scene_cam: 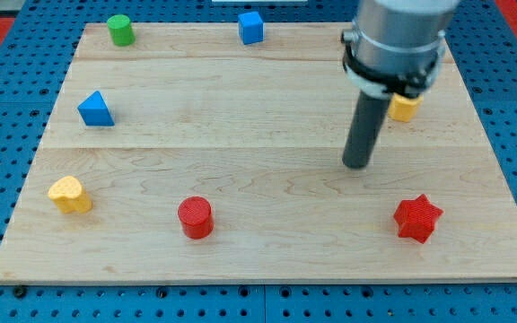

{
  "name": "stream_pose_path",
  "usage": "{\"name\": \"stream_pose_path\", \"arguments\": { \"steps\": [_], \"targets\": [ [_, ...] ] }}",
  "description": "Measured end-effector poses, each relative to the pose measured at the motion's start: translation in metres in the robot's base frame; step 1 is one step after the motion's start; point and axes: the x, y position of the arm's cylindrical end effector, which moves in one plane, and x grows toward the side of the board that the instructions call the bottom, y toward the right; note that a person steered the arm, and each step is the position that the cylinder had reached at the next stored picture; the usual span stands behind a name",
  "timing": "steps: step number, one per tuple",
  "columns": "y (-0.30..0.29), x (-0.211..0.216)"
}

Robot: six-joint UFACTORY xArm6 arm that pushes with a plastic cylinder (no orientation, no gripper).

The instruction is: Slide the blue cube towards top left

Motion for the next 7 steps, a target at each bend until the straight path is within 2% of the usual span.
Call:
{"name": "stream_pose_path", "arguments": {
  "steps": [3, 4, 5, 7],
  "targets": [
    [-0.038, -0.189],
    [-0.058, -0.236],
    [-0.08, -0.256],
    [-0.186, -0.25]
  ]
}}
